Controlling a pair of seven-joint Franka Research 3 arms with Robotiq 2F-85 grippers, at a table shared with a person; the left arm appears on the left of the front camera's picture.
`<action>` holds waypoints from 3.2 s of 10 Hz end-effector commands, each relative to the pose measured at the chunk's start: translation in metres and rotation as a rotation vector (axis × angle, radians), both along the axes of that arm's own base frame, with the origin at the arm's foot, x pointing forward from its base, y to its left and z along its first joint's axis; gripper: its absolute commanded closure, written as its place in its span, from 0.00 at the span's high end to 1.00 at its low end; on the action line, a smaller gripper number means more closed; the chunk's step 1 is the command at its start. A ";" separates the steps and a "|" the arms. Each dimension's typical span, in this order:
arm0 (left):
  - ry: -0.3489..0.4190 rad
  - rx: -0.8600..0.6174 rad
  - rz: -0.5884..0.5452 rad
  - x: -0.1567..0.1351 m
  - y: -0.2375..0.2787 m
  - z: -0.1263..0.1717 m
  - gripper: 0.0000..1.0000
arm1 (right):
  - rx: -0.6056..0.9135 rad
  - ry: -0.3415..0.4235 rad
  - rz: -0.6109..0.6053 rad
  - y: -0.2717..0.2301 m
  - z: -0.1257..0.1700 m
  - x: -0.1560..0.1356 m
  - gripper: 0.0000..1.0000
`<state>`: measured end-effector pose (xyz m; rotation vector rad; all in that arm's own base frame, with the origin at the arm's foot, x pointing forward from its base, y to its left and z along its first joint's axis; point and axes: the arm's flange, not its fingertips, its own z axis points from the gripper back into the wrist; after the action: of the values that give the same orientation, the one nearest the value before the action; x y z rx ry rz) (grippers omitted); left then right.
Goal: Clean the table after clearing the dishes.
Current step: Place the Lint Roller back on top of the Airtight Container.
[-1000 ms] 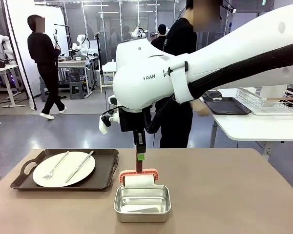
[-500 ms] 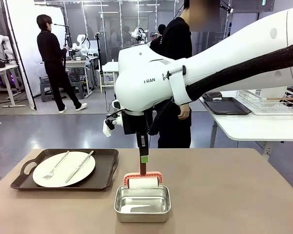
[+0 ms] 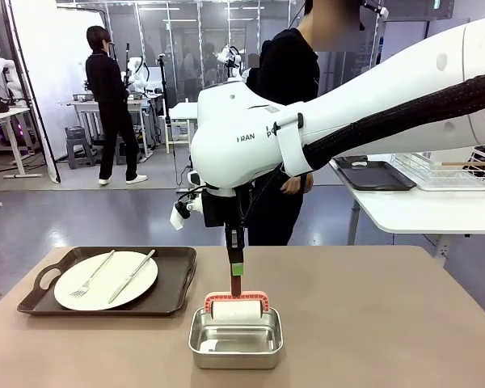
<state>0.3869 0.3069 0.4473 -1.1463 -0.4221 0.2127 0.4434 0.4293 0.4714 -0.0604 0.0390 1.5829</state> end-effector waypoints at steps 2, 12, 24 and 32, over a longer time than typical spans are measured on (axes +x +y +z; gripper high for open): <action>-0.013 0.001 -0.001 -0.002 0.002 0.001 1.00 | 0.035 0.002 -0.054 0.005 -0.004 0.005 0.23; -0.013 0.001 -0.001 -0.002 0.002 0.001 1.00 | 0.061 -0.040 -0.068 0.002 -0.036 0.029 0.23; -0.013 0.001 -0.001 -0.002 0.002 0.001 1.00 | 0.066 -0.049 -0.070 -0.011 -0.049 0.035 0.50; -0.013 0.001 -0.001 -0.002 0.002 0.001 1.00 | 0.054 -0.057 -0.077 -0.012 -0.033 0.030 1.00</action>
<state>0.3869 0.3069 0.4473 -1.1463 -0.4221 0.2127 0.4840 0.4216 0.4361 -0.0366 -0.0439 1.5124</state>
